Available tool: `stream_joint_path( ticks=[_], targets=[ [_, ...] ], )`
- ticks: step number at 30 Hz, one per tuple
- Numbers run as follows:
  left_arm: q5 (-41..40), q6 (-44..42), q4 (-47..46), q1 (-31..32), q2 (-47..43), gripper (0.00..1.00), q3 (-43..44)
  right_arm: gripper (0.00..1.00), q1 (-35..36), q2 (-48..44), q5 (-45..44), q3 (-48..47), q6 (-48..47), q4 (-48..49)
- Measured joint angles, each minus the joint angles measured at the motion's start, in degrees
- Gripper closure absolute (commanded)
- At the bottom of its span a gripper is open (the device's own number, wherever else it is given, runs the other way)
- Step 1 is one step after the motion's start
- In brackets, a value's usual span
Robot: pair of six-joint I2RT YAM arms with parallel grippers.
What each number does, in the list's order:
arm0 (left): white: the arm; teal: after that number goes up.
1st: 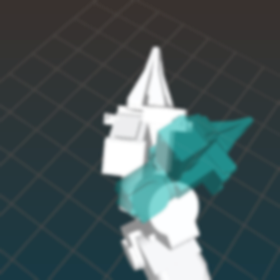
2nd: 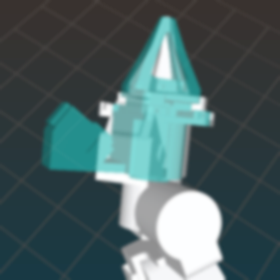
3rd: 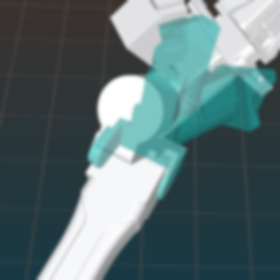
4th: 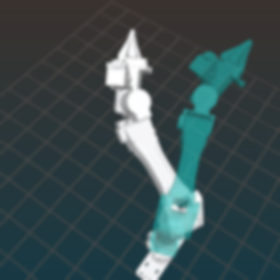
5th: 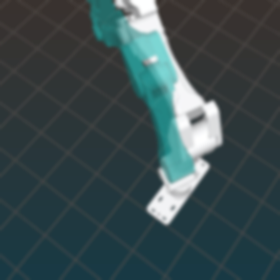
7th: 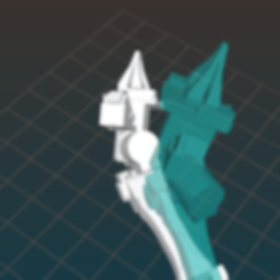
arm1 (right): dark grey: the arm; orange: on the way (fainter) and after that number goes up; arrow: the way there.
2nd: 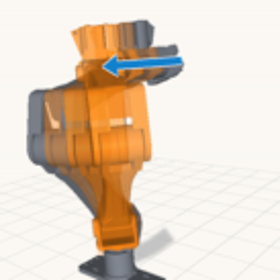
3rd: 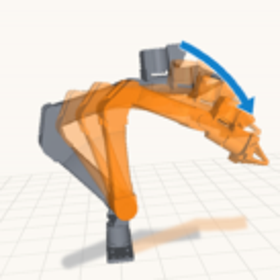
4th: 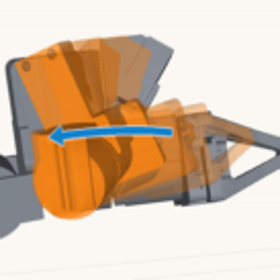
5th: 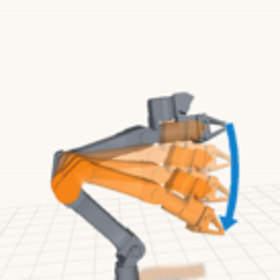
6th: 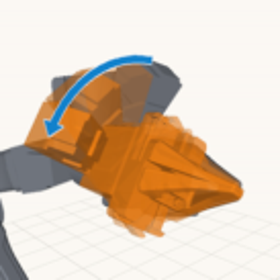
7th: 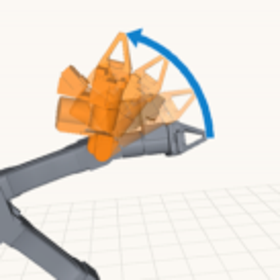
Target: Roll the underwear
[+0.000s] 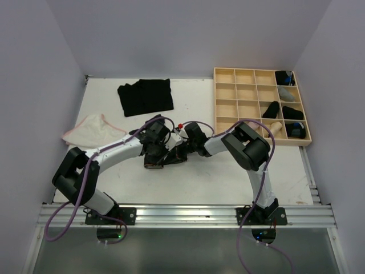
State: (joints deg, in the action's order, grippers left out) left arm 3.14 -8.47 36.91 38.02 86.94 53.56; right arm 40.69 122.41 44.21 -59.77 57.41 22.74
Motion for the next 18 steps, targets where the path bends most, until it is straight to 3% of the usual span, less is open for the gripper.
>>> stream_joint_path(
  ticks=[4, 18],
  targets=[
    [0.02, -0.07, 0.0, 0.0, 0.33, 1.0, 0.0, 0.88, 0.0, 0.0, 0.11, 0.0, 0.0, 0.0],
    [4.04, -0.59, -0.07, 0.0, -0.57, 1.0, 0.85, 0.88, 0.0, 0.13, 0.37, 0.0, 0.04, 0.42]
  ],
)
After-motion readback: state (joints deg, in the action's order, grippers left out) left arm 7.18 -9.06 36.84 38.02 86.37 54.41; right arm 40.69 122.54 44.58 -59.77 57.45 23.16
